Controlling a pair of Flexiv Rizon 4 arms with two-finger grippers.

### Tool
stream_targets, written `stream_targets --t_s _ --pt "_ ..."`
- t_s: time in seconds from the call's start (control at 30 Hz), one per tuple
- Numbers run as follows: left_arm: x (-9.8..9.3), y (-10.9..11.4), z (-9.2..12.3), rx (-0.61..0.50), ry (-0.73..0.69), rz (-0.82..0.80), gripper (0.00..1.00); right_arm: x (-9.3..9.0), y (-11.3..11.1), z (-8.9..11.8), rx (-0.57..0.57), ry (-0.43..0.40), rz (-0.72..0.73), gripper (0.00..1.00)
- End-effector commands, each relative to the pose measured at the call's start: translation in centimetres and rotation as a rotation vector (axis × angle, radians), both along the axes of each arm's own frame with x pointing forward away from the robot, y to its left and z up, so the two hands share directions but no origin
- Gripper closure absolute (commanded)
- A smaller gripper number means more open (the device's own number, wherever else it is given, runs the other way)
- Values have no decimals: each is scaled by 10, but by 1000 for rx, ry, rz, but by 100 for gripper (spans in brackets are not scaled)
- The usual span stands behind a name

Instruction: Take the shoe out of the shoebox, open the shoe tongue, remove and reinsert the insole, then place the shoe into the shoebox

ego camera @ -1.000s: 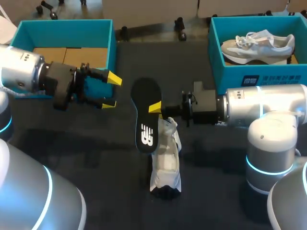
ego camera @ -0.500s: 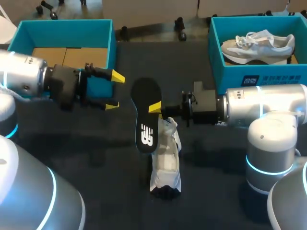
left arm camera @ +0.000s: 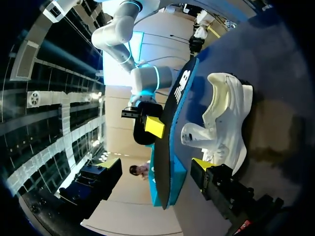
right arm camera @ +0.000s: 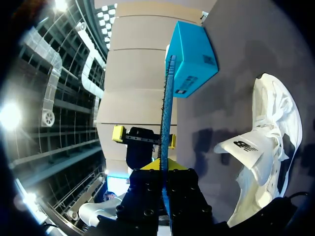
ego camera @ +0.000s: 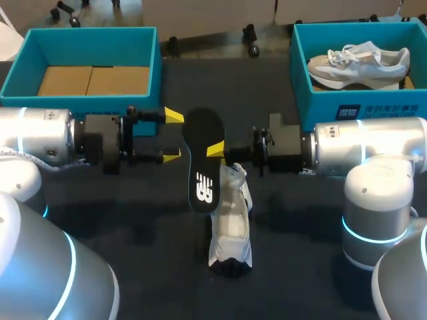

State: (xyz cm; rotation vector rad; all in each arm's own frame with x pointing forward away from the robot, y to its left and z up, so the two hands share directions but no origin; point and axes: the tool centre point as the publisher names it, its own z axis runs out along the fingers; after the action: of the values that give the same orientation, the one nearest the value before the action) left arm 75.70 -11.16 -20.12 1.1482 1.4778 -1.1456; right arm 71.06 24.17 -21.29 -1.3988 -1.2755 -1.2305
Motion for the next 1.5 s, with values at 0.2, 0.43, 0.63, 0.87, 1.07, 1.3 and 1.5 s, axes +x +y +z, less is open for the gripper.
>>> stream_targets --t_s 0.2,0.43,0.63,0.87,1.07,1.3,1.5 --pt "9 -19 -16 -46 -8 -31 12 -1 2 0 -2 0 -4 100" --pt "9 -26 -18 -79 3 -36 26 -1 2 0 -2 0 -4 100" --pt "10 -32 -18 -103 11 -30 39 -1 2 0 -2 0 -4 100" --pt "7 -36 -20 -115 11 -27 53 -1 2 0 -2 0 -4 100" --pt "7 -39 -17 -122 4 -21 58 -1 2 0 -2 0 -4 100" --pt "6 -43 -12 -125 -18 -17 67 -1 2 0 -2 0 -4 100" --pt "8 -47 -13 -118 -27 -8 77 -1 2 0 -2 0 -4 100"
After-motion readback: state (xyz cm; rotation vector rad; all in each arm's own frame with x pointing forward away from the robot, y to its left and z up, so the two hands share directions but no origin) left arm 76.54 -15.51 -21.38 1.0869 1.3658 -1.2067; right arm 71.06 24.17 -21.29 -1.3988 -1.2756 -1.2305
